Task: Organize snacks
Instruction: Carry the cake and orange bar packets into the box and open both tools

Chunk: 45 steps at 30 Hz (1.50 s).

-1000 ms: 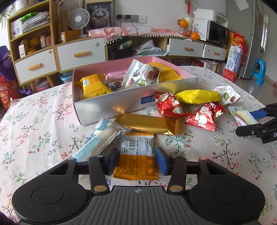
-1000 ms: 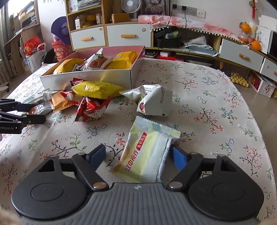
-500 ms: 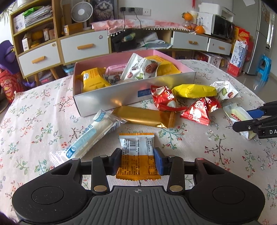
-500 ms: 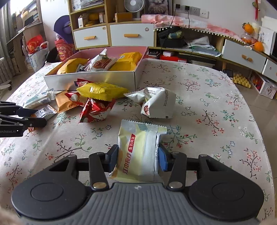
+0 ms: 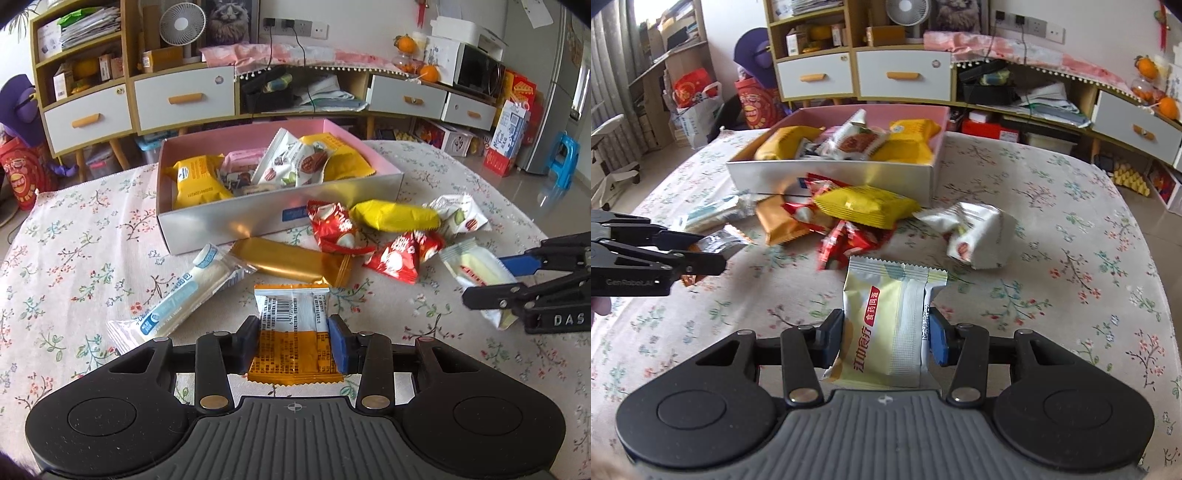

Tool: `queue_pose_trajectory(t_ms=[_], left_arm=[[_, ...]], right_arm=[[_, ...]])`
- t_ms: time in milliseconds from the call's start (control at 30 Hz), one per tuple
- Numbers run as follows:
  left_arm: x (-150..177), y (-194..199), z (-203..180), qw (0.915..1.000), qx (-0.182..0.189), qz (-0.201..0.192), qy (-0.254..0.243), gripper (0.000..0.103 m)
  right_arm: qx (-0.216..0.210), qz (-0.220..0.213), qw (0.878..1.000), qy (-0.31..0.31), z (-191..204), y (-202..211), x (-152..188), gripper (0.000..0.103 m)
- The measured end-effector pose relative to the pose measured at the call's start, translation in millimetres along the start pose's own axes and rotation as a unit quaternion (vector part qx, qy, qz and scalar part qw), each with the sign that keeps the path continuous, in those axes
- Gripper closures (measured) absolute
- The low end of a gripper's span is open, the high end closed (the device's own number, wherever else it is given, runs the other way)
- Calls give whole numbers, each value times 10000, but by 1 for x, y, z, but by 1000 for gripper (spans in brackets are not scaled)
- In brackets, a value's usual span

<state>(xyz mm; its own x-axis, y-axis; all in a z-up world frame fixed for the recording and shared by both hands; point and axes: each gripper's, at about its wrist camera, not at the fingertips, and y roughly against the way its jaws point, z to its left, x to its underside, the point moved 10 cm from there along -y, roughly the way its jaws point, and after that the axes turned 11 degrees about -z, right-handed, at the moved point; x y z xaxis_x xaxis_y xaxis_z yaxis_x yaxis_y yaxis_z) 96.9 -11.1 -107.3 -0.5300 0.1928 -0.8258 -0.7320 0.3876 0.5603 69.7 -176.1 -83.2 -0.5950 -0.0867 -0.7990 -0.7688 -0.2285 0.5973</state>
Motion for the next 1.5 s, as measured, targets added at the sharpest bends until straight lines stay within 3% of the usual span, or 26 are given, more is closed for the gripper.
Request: queue_pose_trajectory(t_ms=[533, 967, 1500], left_arm=[[-35, 7, 4, 9987, -5, -313, 408, 65], [-69, -21, 17, 9961, -250, -469, 711, 65], [-99, -74, 38, 9971, -403, -489, 433, 65]], right_arm=[[-396, -288, 9986, -210, 32, 3, -42, 60], [-155, -420, 9958, -798, 13, -28, -79, 59], [211, -413, 9953, -851, -11, -73, -103, 59]])
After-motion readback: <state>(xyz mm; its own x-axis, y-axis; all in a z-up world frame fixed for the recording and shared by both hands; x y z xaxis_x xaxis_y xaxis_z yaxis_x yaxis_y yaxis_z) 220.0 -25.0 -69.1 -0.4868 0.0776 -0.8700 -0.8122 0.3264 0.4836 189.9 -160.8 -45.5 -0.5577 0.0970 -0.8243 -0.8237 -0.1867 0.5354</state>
